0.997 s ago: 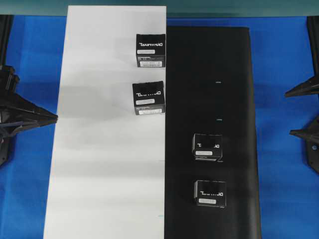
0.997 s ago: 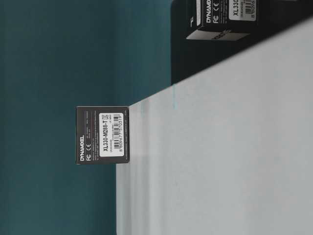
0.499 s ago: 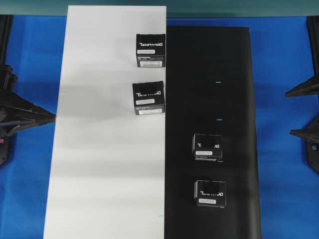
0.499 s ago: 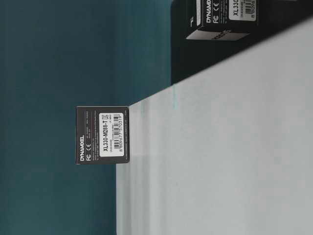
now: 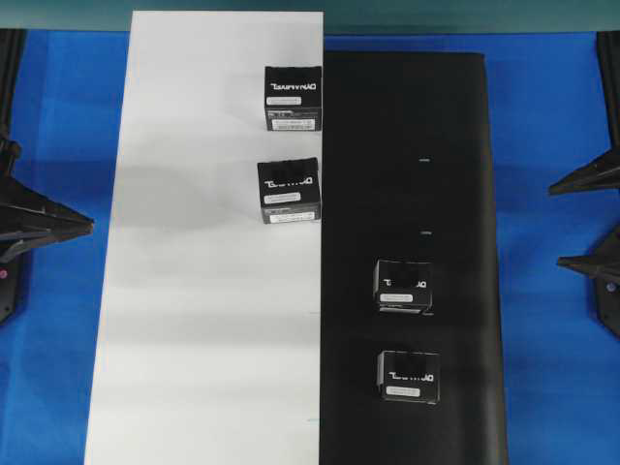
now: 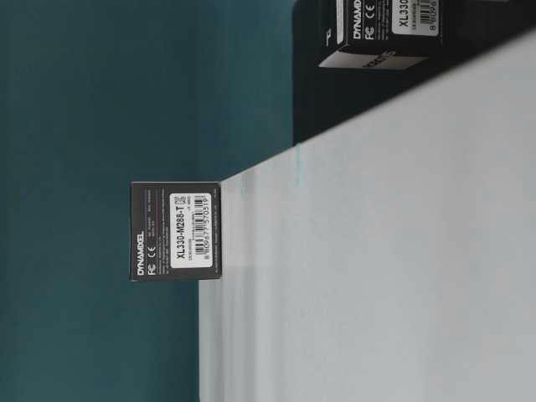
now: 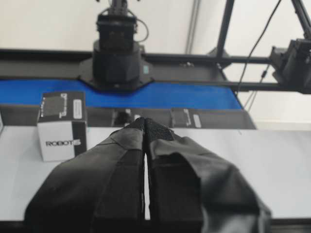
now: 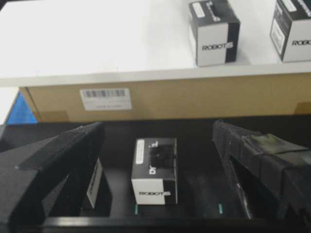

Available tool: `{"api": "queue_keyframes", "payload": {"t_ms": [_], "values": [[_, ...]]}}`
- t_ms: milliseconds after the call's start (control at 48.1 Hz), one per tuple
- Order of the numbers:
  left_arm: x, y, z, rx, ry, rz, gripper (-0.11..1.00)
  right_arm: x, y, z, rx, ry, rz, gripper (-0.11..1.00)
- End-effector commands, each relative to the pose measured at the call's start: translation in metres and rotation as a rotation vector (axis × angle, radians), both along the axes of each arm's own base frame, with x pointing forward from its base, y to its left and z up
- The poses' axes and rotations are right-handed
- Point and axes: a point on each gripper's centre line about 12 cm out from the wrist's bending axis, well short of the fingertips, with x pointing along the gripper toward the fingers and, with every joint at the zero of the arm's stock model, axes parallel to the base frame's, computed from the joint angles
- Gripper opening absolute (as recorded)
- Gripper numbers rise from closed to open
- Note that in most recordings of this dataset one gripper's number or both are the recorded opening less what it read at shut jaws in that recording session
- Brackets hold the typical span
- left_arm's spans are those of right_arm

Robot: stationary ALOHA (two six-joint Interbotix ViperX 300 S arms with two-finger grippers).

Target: Place the box from the black base onto the white base.

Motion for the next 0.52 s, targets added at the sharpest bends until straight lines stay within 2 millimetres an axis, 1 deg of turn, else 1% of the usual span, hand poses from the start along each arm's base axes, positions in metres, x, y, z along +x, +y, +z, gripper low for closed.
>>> {"api": "queue_keyframes", "payload": {"t_ms": [0,499], "values": [[0.0005,-0.0003,0.0046,0.002,-0.014,-0.002,-0.01,0.0009,-0.0004,0.0017,0.003,-0.004,-0.003,0.99],[0.0005,-0.0003,0.0046,0.001,-0.014,-0.002,-0.01,0.0009,-0.0003,-0.0010,0.005,0.003,-0.003,0.99]]}}
